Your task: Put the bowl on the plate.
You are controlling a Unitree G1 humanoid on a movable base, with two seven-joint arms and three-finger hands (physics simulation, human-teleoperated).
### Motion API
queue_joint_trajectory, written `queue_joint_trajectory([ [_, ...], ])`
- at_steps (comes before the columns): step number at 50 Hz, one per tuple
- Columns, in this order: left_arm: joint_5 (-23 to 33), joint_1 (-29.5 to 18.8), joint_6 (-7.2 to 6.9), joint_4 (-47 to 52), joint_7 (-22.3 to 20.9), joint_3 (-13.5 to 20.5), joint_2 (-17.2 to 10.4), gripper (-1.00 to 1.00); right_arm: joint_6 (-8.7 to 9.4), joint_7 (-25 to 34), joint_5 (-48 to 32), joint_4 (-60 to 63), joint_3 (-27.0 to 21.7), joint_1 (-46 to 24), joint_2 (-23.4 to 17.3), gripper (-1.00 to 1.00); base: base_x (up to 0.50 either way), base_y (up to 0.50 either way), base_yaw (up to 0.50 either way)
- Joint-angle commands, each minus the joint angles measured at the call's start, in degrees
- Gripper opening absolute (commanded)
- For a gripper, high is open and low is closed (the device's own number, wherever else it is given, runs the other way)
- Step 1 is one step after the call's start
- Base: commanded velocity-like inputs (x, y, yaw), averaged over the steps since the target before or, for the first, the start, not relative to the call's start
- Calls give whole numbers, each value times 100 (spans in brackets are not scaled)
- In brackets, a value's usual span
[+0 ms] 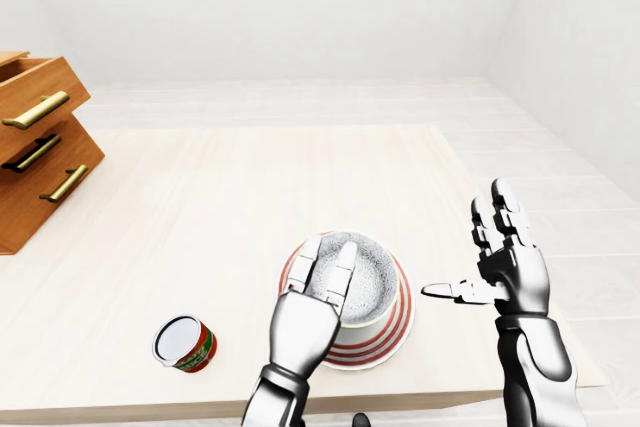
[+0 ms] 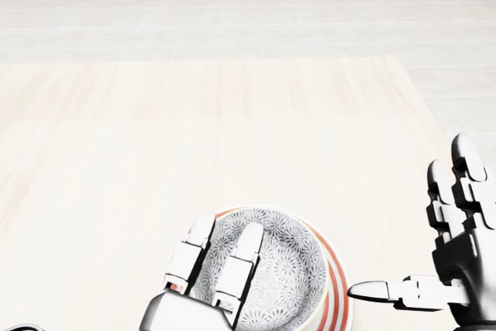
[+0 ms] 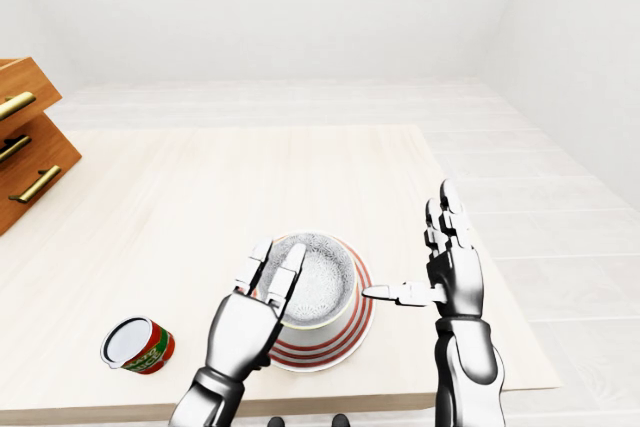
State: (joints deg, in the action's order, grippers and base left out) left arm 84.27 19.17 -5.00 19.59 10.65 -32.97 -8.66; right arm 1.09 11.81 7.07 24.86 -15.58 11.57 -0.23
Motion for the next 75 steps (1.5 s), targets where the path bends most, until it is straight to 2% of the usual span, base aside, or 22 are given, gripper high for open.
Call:
queue_joint_trajectory([
  [1, -55, 68, 0, 284, -136, 43, -56, 100, -14, -4, -18, -8, 23, 13, 8, 100, 0, 0, 0],
  [11, -79, 97, 0, 437, -212, 103, -79, 100, 1, -10, -39, 9, 32, 20, 6, 100, 0, 0, 0],
  [29, -343, 224, 0, 1198, -677, 380, -153, 100, 133, -11, -62, 214, -4, 47, 19, 100, 0, 0, 0],
  [36, -415, 312, 0, 1282, -660, 531, -189, 100, 181, -3, -80, 273, -12, 50, 15, 100, 0, 0, 0],
  [41, -567, 330, 0, 1488, -835, 728, -191, 100, 193, 13, -65, 294, -22, 53, 27, 100, 0, 0, 0],
  [46, -723, 417, 0, 1695, -1017, 880, -202, 100, 106, 23, -143, 240, 31, 89, 51, 100, 0, 0, 0],
  [51, -896, 570, 10, 2103, -1275, 1139, -235, 100, 243, 28, -67, 373, -24, 81, 32, 100, 0, 0, 0],
  [55, -1155, 641, 52, 2519, -1573, 1408, -227, 100, 217, 36, -110, 384, 23, 107, 64, 100, 0, 0, 0],
  [59, -1469, 794, 185, 2899, -1927, 1707, -192, 100, 122, 37, -155, 265, 53, 102, 76, 100, 0, 0, 0],
  [63, -2003, 935, 248, 3475, -2504, 2120, -102, 100, 178, 26, -124, 305, 44, 100, 64, 100, 0, 0, 0],
  [66, -2243, 947, 331, 3611, -2715, 2352, -10, 100, 205, 34, -117, 406, 61, 153, 79, 100, 0, 0, 0],
  [69, -2891, 1026, 383, 3963, -3281, 2761, 81, 100, 170, 28, -203, 373, 129, 153, 96, 100, 0, 0, 0],
  [70, -2905, 1023, 439, 3991, -3368, 2824, 158, 100, 153, 18, -229, 336, 142, 139, 96, 100, 0, 0, 0],
  [71, -3086, 966, 515, 4016, -3477, 3023, 263, 100, 150, 16, -229, 333, 144, 139, 94, 100, 0, 0, 0],
  [75, -3584, 876, 1000, 4039, -4077, 3705, 859, 100, 195, 17, -209, 385, 146, 157, 86, 100, 0, 0, 0],
])
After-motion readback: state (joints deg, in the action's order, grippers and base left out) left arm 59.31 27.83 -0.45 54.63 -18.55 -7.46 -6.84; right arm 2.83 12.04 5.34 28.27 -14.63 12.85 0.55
